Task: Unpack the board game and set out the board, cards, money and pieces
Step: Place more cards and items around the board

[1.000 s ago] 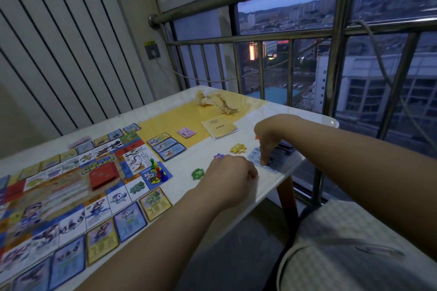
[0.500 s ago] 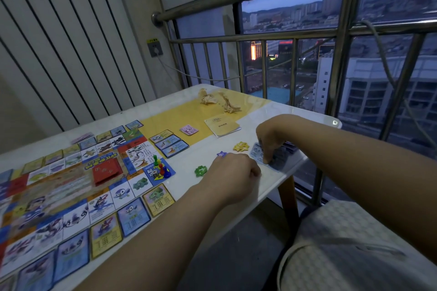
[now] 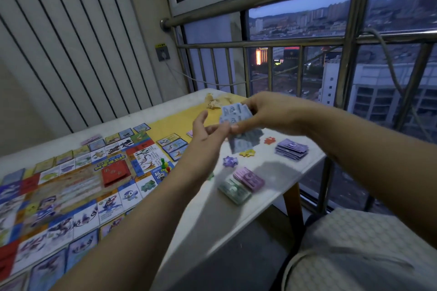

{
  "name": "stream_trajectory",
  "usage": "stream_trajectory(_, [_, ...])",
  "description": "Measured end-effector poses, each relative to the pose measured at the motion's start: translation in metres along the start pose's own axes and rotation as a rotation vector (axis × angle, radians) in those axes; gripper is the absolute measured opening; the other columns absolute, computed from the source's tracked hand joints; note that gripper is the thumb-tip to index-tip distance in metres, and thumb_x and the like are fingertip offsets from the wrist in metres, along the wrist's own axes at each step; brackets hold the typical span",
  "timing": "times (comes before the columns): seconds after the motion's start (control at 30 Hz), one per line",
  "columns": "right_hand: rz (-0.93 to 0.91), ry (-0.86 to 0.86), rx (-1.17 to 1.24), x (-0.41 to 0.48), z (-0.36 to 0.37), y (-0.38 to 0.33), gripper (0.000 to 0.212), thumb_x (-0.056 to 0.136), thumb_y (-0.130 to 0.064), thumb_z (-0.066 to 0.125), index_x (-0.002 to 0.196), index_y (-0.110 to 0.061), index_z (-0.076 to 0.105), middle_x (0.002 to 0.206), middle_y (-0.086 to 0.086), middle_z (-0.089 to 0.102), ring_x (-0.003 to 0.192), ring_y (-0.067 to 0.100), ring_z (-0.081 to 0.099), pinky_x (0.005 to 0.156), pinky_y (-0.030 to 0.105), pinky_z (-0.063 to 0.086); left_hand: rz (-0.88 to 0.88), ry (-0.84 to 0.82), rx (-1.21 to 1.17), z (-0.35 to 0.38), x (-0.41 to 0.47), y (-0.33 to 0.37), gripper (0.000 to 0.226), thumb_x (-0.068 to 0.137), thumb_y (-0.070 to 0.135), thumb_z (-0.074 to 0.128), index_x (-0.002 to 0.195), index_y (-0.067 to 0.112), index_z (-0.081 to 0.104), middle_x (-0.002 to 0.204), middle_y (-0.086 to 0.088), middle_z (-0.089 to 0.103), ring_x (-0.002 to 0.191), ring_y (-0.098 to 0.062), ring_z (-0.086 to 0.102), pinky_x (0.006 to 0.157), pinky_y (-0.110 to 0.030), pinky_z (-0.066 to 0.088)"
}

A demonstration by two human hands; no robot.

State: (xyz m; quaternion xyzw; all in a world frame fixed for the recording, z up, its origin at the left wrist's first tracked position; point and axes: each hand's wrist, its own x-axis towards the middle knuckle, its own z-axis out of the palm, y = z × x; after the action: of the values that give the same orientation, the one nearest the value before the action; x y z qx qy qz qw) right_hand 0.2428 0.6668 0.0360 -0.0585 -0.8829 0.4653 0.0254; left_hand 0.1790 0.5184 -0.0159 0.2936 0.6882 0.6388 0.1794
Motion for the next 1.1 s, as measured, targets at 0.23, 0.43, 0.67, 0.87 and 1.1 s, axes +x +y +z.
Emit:
stream_trajectory(0.23, [-0.229,0.01,0.123,0.005,0.081,-0.034,0.013,0.085,-0.006,0.065,0.087,-0.019,0.066,0.08,-0.005,0.067,0.068,-0.002,0.063,0.059,0.011,0.051,-0.133,-0.044,-0.547,-0.04,-0.046,0.007,0.036,0.075,0.027,0.054,0.109,0.016,0.062,0.097,-0.007,0.07,0.088,-0.02,0.065,0.093,-0.041,0.047])
stream_trajectory(0.43, [-0.46,0.135,-0.274,0.012,0.147,-0.056,0.06,0.076,-0.024,0.075,0.131,-0.022,0.053,0.117,-0.003,0.059,0.105,0.01,0.051,0.091,0.03,0.047,-0.227,0.188,-0.559,-0.086,-0.083,0.002,0.021,0.096,0.015,0.044,0.089,0.013,0.063,0.074,-0.004,0.068,0.057,-0.011,0.064,0.053,-0.022,0.055])
stream_trajectory(0.67, [-0.688,-0.117,-0.555,0.004,0.19,-0.084,0.109,0.068,-0.046,0.079,0.149,-0.038,0.007,0.146,-0.012,0.027,0.129,0.001,0.02,0.098,0.008,0.021,-0.311,0.23,-0.52,-0.13,-0.118,0.0,0.026,0.096,0.008,0.036,0.08,0.007,0.056,0.065,-0.008,0.054,0.061,-0.017,0.055,0.059,-0.032,0.046])
stream_trajectory(0.87, [-0.736,-0.165,-0.461,0.015,0.221,-0.111,0.068,0.073,-0.022,0.079,0.133,-0.029,0.049,0.114,-0.029,0.048,0.098,-0.019,0.038,0.083,-0.003,0.032,-0.313,0.179,-0.526,-0.168,-0.146,-0.001,0.025,0.094,0.005,0.034,0.077,0.011,0.051,0.053,-0.001,0.059,0.043,-0.01,0.057,0.043,-0.018,0.041])
stream_trajectory(1.1, [-0.837,-0.209,-0.508,0.019,0.25,-0.122,0.08,0.071,-0.04,0.079,0.14,-0.025,0.042,0.141,-0.011,0.04,0.112,-0.015,0.023,0.085,-0.011,0.016,-0.199,0.241,-0.451,-0.195,-0.166,-0.006,0.024,0.094,-0.006,0.035,0.089,0.005,0.056,0.06,-0.003,0.061,0.053,-0.01,0.062,0.045,-0.021,0.048])
